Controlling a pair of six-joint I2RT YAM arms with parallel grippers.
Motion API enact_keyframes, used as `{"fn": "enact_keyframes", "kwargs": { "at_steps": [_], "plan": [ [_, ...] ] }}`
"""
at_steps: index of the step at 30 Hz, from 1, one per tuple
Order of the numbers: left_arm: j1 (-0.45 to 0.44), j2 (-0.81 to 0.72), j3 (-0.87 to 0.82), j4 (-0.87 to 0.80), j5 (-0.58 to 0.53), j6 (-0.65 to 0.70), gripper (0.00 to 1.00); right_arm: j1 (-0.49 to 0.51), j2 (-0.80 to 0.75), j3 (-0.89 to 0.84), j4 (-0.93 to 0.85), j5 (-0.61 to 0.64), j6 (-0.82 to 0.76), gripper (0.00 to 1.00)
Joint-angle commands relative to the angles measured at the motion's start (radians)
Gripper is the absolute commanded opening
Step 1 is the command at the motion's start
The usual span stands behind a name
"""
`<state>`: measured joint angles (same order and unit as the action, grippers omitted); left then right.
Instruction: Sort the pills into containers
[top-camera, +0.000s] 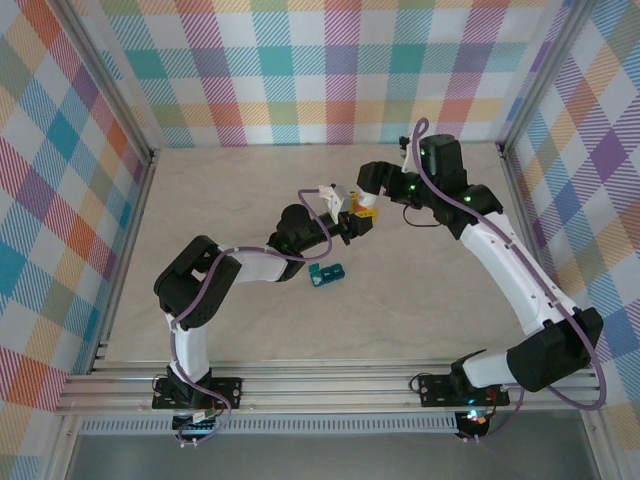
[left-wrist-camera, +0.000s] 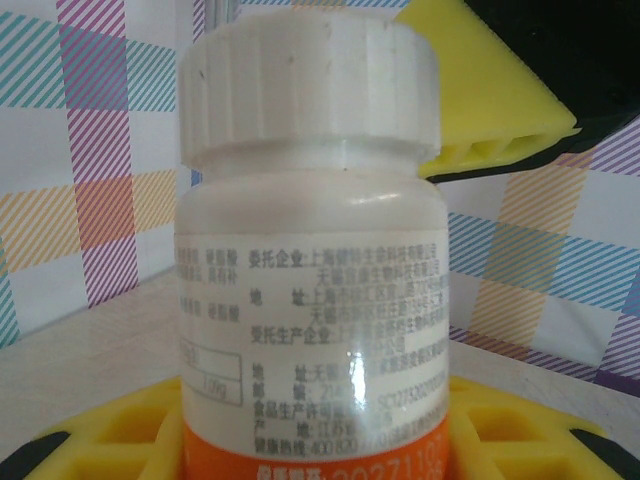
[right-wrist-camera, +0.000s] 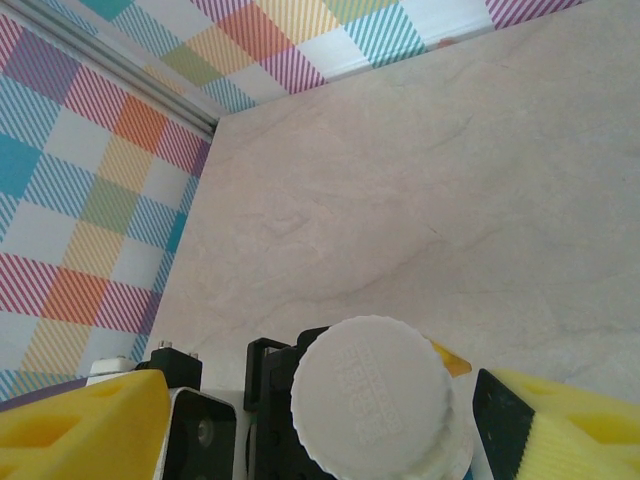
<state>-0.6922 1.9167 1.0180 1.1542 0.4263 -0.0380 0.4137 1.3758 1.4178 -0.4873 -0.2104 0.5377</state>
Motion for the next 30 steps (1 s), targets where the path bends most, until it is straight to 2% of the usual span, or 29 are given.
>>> {"fn": "enact_keyframes", "kwargs": {
  "at_steps": [1,21,30],
  "plan": [
    [0.002,0.007,0.019,0.039,0.01,-0.013,0.0,0.005,0.005,0.032,0.006,-0.029,-0.004,0.8],
    [0.002,0.013,0.027,0.032,0.01,-0.011,0.0,0.017,-0.04,-0.011,0.027,-0.103,0.062,0.79],
    [0.002,0.011,0.027,0.03,0.007,-0.008,0.0,0.089,-0.043,-0.031,0.05,-0.12,0.108,0.78]
  ]
}}
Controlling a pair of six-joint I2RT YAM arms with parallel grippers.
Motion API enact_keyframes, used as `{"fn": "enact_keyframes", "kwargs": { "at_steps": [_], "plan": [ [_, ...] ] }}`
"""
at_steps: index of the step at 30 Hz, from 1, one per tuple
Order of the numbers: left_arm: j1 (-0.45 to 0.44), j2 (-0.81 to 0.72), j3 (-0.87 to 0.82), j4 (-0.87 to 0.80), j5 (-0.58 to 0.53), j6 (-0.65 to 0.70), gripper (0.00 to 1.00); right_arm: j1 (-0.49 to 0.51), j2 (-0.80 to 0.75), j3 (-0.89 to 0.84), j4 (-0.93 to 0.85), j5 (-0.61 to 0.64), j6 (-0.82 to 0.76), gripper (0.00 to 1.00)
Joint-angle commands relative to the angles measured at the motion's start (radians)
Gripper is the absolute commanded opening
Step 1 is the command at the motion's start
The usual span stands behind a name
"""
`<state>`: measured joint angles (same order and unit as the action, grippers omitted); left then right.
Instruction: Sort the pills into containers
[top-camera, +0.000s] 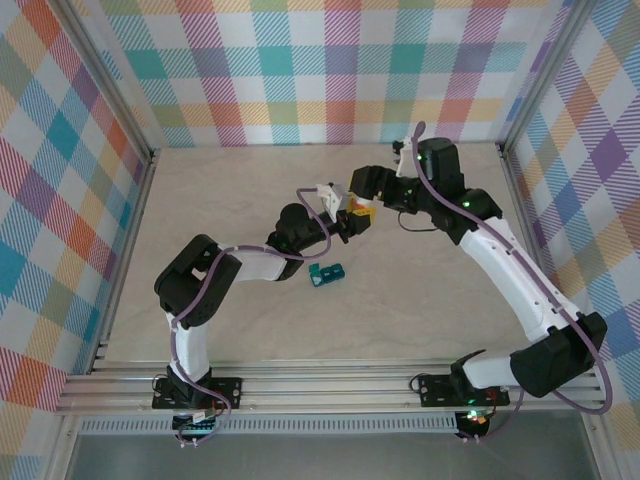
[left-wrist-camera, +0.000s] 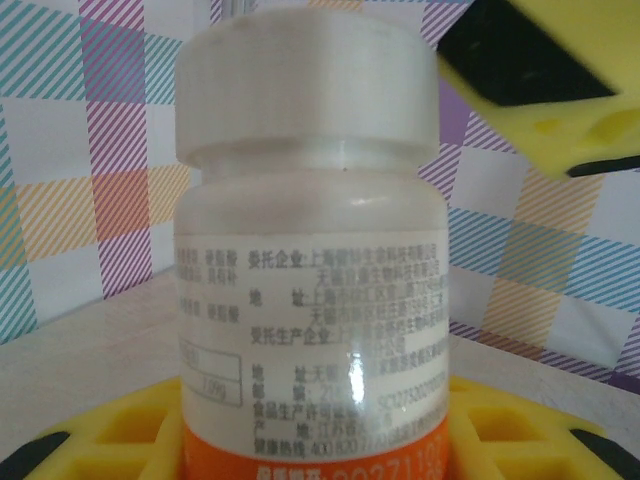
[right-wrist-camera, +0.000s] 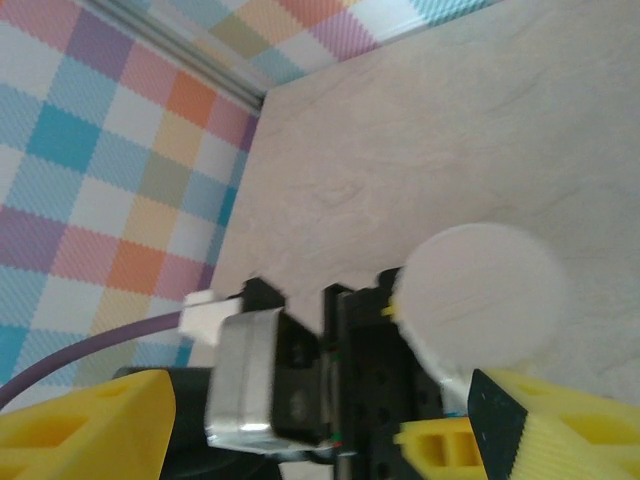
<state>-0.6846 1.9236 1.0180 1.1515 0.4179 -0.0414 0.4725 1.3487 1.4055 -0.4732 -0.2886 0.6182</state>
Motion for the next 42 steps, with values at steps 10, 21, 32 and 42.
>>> {"fn": "enact_keyframes", "kwargs": {
  "at_steps": [10,21,32,42],
  "plan": [
    [-0.006,0.0,0.02,0.037,0.016,-0.002,0.0,0.025,-0.026,0.072,-0.041,0.025,-0.027,0.79],
    [-0.006,-0.023,0.014,0.005,0.061,0.022,0.0,-0.082,0.095,0.334,-0.32,0.077,-0.151,0.79],
    [-0.005,-0.037,0.021,-0.028,0.104,0.04,0.0,-0.084,0.289,0.552,-0.605,0.113,-0.319,0.8],
    [-0.006,-0.037,0.026,-0.035,0.109,0.041,0.0,-0.083,0.353,0.575,-0.671,0.064,-0.372,0.79]
  ]
}}
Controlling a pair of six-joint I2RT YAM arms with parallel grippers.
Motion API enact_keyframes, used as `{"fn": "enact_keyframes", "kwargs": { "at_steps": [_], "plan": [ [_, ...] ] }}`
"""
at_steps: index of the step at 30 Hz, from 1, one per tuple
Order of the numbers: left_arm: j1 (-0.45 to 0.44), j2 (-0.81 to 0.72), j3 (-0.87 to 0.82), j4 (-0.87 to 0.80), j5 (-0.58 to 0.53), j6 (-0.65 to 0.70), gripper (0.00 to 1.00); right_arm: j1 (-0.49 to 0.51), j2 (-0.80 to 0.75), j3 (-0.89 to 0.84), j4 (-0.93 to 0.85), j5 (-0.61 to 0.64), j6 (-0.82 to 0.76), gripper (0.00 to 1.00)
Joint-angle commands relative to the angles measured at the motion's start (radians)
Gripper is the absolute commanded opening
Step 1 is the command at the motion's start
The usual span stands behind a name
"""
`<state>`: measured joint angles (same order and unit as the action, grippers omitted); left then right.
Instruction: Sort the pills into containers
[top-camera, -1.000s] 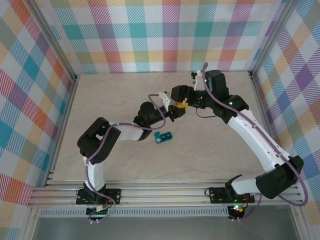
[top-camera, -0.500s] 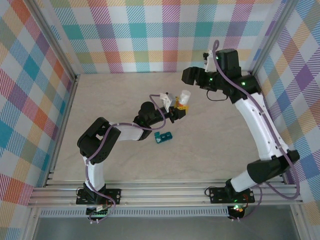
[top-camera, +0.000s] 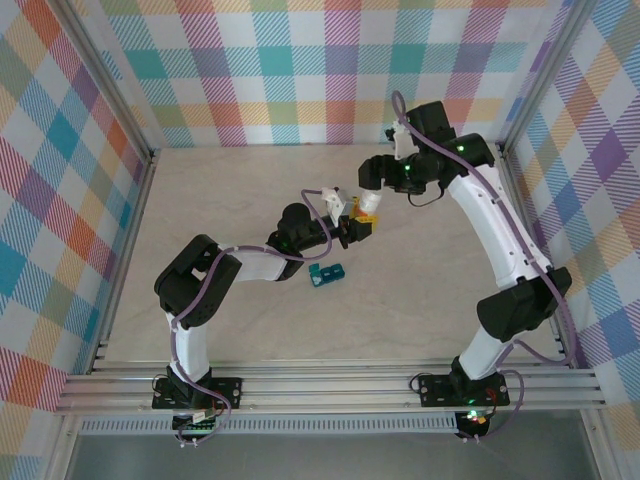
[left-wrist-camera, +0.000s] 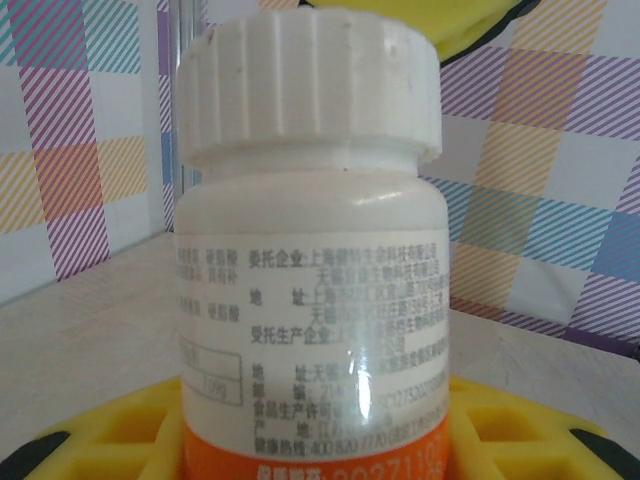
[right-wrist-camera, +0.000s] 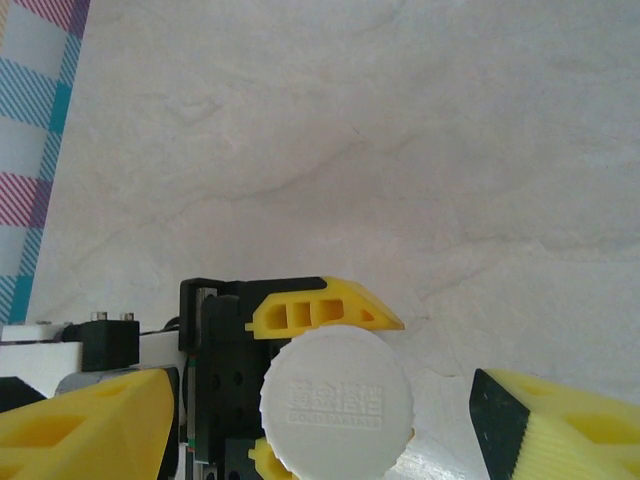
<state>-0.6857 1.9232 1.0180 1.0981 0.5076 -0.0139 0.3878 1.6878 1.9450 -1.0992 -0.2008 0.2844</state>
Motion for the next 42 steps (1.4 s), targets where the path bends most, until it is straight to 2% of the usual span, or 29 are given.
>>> {"fn": "enact_keyframes", "kwargs": {
  "at_steps": [1,9,16,27,31,37,42],
  "plan": [
    [-0.005,-0.037,0.026,0.019,0.02,0.014,0.0,0.001,0.017,0.036,-0.048,-0.026,-0.04,0.78],
    [-0.005,-0.036,0.028,0.017,0.02,0.014,0.0,0.001,0.036,0.025,-0.055,-0.055,-0.051,0.74],
    [-0.004,-0.035,0.027,0.018,0.019,0.014,0.0,0.001,0.039,0.012,-0.048,-0.062,-0.051,0.59],
    [-0.004,-0.036,0.025,0.018,0.016,0.014,0.0,0.002,0.051,-0.008,-0.048,-0.081,-0.051,0.57],
    [-0.005,-0.036,0.026,0.019,0.011,0.014,0.0,0.002,0.05,-0.027,-0.041,-0.081,-0.042,0.52],
    [-0.004,-0.034,0.028,0.016,0.007,0.014,0.0,0.02,0.015,-0.099,0.009,-0.063,0.032,0.44],
    [-0.005,-0.031,0.028,0.017,-0.007,0.016,0.0,0.093,-0.03,-0.203,0.09,0.057,0.223,0.36]
  ]
}}
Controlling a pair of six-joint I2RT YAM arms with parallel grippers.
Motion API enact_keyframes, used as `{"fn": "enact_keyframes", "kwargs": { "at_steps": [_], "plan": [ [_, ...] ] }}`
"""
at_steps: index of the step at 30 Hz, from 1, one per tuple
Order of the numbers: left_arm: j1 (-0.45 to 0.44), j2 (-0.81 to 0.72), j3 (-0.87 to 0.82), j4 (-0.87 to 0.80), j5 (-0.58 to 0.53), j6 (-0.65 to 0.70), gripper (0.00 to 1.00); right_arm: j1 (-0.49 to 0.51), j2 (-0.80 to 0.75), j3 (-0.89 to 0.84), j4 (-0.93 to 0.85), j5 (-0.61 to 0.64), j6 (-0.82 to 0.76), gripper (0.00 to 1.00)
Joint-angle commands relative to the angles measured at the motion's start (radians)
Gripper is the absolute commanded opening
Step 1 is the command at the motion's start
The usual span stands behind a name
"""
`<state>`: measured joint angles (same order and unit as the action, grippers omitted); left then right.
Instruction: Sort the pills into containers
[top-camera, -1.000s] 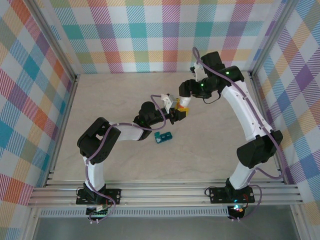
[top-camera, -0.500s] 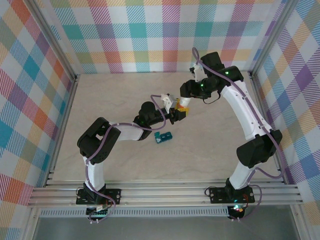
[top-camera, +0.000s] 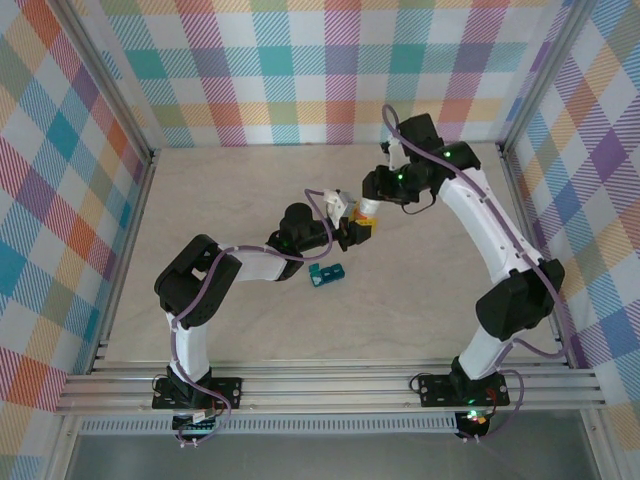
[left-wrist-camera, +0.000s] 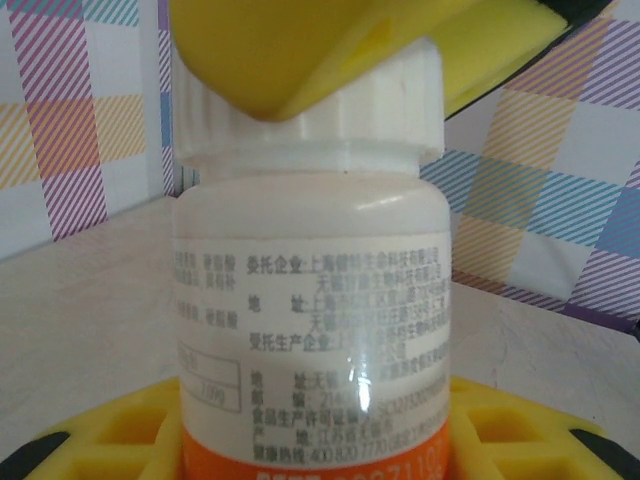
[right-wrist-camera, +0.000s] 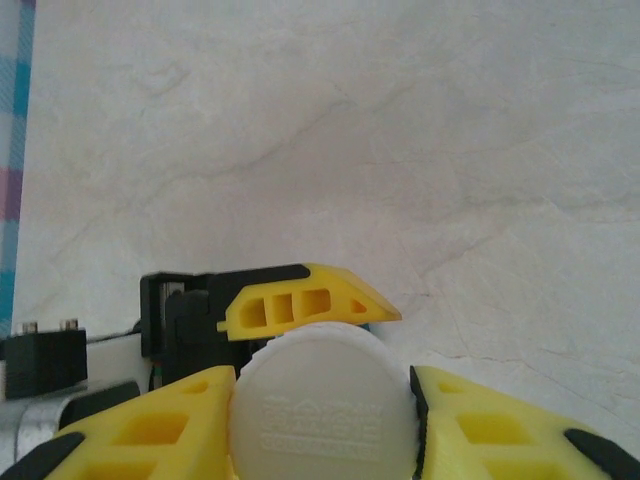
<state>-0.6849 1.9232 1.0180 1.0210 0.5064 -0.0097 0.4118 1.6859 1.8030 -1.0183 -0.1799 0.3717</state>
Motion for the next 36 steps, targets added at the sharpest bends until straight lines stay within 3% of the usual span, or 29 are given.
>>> {"fn": "enact_keyframes", "kwargs": {
  "at_steps": [1,6,11,13,16,21,27,30,36],
  "plan": [
    [-0.005,-0.029,0.028,0.097,-0.009,0.011,0.0,0.089,-0.046,-0.097,0.034,0.078,0.199,0.35],
    [-0.005,-0.024,0.029,0.099,-0.014,0.01,0.0,0.139,-0.148,-0.312,0.26,0.131,0.444,0.35],
    [-0.005,-0.02,0.034,0.099,-0.014,0.01,0.0,0.147,-0.161,-0.292,0.256,0.161,0.458,0.4],
    [-0.005,-0.017,0.034,0.098,-0.013,0.01,0.0,0.145,-0.15,-0.244,0.215,0.169,0.419,0.47],
    [-0.005,-0.017,0.036,0.097,-0.011,0.01,0.0,0.133,-0.138,-0.159,0.152,0.18,0.344,0.67],
    [-0.005,-0.027,0.031,0.089,0.001,0.017,0.0,0.098,-0.132,-0.028,0.052,0.136,0.22,0.79],
    [-0.005,-0.036,0.028,0.078,0.019,0.029,0.0,0.018,-0.058,0.131,-0.11,0.019,0.013,0.83],
    [-0.005,-0.041,0.028,0.07,0.028,0.033,0.0,-0.038,-0.011,0.19,-0.157,-0.116,-0.114,0.8],
    [-0.005,-0.041,0.031,0.064,0.039,0.032,0.0,-0.088,0.062,0.264,-0.234,-0.228,-0.208,0.78]
  ]
}}
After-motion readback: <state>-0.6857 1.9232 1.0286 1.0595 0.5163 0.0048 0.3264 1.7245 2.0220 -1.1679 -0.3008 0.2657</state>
